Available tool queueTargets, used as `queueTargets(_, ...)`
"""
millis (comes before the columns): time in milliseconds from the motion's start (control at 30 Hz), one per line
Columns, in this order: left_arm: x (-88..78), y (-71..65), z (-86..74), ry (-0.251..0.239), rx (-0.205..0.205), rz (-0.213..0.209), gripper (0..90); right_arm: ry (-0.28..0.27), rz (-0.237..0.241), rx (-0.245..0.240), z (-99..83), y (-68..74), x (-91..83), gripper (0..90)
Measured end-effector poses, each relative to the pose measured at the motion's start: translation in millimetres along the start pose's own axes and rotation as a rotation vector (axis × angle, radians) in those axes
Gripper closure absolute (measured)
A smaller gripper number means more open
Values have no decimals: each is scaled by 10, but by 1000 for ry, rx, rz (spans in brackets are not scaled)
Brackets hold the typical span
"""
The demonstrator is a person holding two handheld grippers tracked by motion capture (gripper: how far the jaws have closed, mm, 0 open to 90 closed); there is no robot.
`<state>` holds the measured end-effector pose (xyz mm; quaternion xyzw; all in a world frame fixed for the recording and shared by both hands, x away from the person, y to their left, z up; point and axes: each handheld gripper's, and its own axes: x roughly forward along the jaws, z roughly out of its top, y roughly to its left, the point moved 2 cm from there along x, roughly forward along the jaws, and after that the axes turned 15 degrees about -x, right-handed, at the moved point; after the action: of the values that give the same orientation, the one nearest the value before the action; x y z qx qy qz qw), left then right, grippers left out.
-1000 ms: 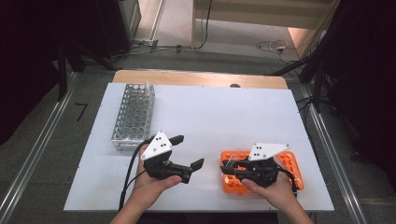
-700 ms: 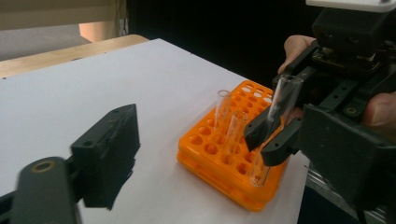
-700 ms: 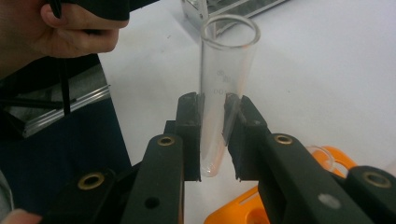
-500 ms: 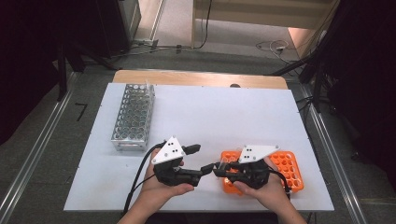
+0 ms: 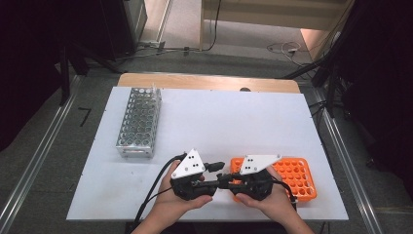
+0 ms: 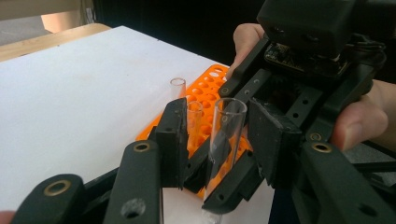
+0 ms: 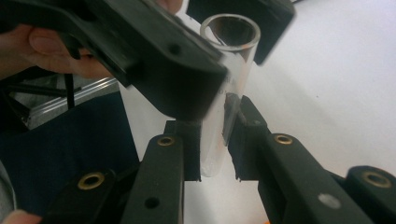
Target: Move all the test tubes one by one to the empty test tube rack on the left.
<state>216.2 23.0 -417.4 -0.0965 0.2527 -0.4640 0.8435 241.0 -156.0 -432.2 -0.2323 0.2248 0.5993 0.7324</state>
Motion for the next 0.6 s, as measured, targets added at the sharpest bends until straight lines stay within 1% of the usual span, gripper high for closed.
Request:
queueTargets(67, 11, -7, -6, 3, 1, -8, 599, 1, 3, -7, 6, 10, 10, 735)
queueTargets(167, 21, -13, -11, 6, 2, -5, 642, 0, 6, -10, 15, 25, 17, 735)
queueTargets(300, 12, -14, -7, 3, 8, -12, 697, 0, 7, -13, 17, 28, 19, 735)
queueTargets(433, 20, -21, -12, 5, 9, -17, 731, 2, 6, -11, 14, 27, 19, 735)
queueTargets(600, 12, -21, -10, 0, 17, -15, 742, -1, 7, -8, 14, 27, 17, 735)
